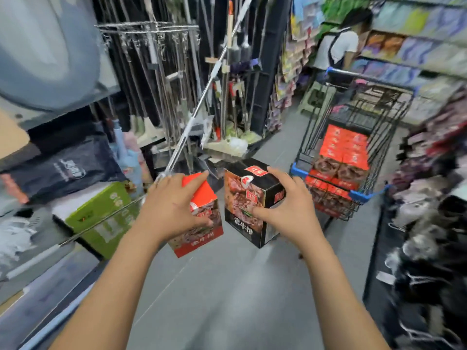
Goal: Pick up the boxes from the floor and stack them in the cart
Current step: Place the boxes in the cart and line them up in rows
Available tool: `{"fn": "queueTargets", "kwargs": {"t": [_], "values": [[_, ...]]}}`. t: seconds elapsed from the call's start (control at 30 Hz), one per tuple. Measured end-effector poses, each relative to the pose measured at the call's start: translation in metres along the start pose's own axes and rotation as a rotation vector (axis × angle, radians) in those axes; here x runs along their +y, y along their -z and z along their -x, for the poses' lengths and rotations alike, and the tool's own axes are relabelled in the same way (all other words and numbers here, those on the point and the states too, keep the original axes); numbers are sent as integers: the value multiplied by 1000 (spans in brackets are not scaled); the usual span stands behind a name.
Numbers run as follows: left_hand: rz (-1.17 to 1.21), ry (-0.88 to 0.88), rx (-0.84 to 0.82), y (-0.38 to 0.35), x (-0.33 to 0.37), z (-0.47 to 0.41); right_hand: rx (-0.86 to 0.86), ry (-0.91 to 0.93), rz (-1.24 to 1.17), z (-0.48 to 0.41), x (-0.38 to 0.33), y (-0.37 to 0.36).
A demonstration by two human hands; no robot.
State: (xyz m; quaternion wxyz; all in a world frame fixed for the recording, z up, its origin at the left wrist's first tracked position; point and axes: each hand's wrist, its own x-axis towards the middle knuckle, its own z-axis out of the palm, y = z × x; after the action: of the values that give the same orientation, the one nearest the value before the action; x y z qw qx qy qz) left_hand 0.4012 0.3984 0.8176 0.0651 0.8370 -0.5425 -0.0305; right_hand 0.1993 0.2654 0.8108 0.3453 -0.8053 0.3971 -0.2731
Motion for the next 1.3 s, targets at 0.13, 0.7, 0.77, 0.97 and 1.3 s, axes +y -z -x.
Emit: {"fn": "queueTargets", "kwargs": {"t": [0.13,0.7,0.77,0.97,1.3], "values": [[48,-115,-33,-5,54,-57,112,-92,35,-20,45,44],[-32,-595,-97,-80,227,-362,412,-425,113,-179,225,150],[-35,-642,-121,-87,245,-393,486,-453,69,-191,242,158],[-42,-747,-138,-121,306,-460,614,-577,-54,-208,298,182],[-45,-791,-147,-201,385,-542,479,-560,13,-277,412,246]]}}
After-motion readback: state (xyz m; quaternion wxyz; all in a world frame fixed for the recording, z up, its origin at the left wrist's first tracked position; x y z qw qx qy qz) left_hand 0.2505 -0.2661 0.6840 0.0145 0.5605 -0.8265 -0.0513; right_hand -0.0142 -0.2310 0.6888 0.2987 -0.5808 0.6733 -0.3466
